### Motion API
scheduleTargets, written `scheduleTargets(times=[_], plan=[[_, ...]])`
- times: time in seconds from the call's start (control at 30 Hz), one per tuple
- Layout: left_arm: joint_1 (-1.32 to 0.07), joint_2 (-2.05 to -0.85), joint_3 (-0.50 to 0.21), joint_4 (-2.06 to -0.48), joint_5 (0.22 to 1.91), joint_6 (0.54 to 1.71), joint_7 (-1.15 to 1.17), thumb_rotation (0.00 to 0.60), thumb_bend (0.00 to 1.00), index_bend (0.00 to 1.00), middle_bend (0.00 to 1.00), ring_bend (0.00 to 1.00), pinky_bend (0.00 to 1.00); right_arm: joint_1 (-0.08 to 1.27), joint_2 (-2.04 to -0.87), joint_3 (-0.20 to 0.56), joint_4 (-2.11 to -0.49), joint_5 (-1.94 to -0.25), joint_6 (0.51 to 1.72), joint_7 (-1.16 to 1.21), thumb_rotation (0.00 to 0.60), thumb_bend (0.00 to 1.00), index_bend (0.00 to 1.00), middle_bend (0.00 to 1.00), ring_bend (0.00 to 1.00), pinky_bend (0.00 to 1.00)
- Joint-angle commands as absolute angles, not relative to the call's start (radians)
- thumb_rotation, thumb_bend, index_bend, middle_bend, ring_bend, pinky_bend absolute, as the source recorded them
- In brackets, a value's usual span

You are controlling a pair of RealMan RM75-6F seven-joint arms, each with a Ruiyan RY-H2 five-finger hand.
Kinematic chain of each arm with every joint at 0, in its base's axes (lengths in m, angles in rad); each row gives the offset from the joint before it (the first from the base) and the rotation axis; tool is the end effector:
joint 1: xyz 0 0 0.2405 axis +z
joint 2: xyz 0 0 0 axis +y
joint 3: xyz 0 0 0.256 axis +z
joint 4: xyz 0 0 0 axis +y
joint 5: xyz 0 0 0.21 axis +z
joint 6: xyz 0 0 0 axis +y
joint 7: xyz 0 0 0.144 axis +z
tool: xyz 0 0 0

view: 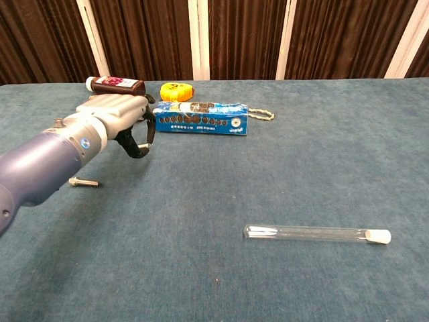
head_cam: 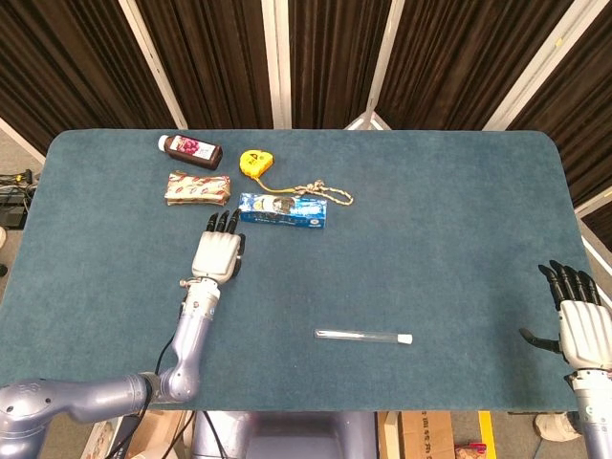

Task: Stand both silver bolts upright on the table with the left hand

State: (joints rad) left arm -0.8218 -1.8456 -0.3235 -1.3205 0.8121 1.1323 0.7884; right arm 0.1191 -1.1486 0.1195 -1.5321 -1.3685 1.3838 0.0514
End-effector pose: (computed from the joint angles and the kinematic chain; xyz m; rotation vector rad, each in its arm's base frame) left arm -0.1105 0.3628 -0.0613 -1.6524 -0.8694 -0.7680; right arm -0.3346 -0.2069 0.1626 1.2863 -0.9679 0.8653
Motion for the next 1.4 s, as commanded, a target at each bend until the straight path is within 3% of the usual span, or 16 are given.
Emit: scheduleTargets(times=[0.03,0.57,0.97,1.4], plan=[[-0.794,-1.821,-0.354,-1.364,0.797,1.093,0.68,0.6,0.55,0.57,0.01,0.0,0.0,0.12,-1.151,0.118,-1.531,-1.369,1.382,0.048,0.6,0.11,0.12,0.09,0.05,0.0],[-0.696,-1.69,-0.435,-1.384,0.823,0.699,0.069,0.6,0.55,0.57,0.01,0.0,0.0,0.122,-1.156,0.117,-1.53,-1.366,1.378,0.039,0.6,0.11,0.12,0.09,0.05,0.0],[-0.689,-1.662,-0.418,-1.323,0.983,0.593,-0.145,0.6,0.54,0.56,0.0,0.0,0.0,0.124,-1.156,0.116,-1.529,-1.362,1.37,0.041,0.6,0.11,0.12,0.09,0.05,0.0],[-0.704,-1.661,-0.378,-1.267,1.076,0.599,-0.22,0.6,0.53,0.54,0.0,0.0,0.0,0.126,-1.157,0.116,-1.528,-1.363,1.367,0.04,0.6,0.11,0.12,0.09,0.05,0.0]])
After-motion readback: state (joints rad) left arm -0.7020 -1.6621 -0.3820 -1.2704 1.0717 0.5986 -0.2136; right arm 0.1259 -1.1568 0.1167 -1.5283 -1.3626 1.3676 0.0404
